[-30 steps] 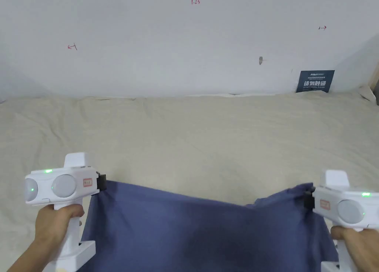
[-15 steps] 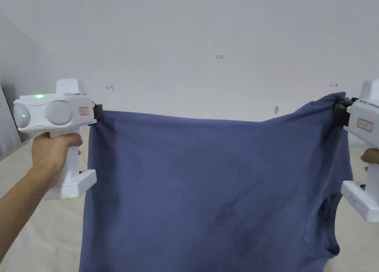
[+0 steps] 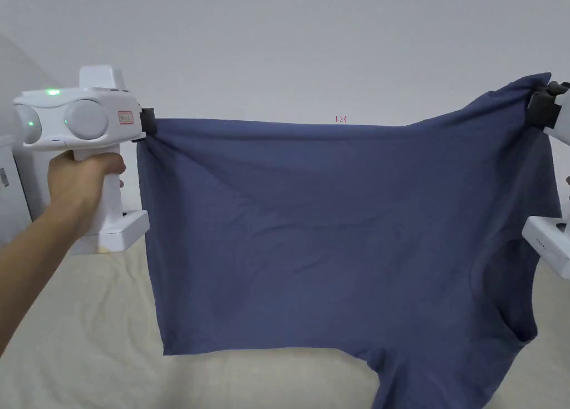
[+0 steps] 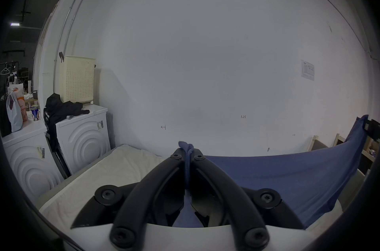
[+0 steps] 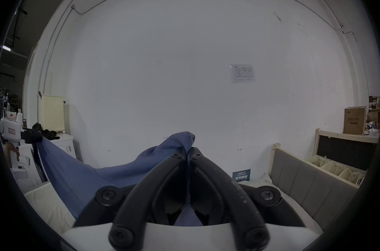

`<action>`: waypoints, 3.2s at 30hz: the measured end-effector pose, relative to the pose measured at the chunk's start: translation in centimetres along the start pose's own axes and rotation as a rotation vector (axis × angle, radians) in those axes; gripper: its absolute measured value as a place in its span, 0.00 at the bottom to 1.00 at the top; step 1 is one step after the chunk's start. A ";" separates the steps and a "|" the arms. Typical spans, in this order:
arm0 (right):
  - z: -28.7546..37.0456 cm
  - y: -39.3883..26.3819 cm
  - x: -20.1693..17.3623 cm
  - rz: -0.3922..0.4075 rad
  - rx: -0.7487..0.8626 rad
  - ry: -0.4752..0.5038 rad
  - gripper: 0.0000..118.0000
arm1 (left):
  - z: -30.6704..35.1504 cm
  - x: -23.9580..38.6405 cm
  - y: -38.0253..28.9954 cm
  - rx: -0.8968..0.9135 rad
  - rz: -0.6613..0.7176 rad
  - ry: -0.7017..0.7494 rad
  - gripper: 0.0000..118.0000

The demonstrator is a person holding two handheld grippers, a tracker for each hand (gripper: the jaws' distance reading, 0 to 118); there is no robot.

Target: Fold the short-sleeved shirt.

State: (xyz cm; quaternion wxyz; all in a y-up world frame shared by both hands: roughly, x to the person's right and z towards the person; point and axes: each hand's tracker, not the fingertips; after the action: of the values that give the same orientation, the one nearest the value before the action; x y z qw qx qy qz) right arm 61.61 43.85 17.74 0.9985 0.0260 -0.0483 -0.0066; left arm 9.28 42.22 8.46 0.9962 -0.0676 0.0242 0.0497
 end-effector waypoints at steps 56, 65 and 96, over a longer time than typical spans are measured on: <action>33.4 -47.3 2.7 -0.221 -1.041 -0.127 0.04 | 25.7 -8.8 -47.0 -0.827 -0.071 0.095 0.04; 32.3 -40.7 0.6 -0.128 -0.865 -0.084 0.89 | 26.1 -8.5 -41.7 -0.667 0.033 0.073 1.00; 32.7 -23.4 -7.7 0.110 -0.180 -0.095 0.01 | 30.5 0.8 -29.7 -0.009 -0.111 -0.065 0.00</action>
State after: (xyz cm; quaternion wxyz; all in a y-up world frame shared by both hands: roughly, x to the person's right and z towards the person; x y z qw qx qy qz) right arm 50.52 18.92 48.30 0.9922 -0.0667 -0.0962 0.0429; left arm 14.42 17.17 42.50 0.9974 -0.0714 -0.0120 -0.0034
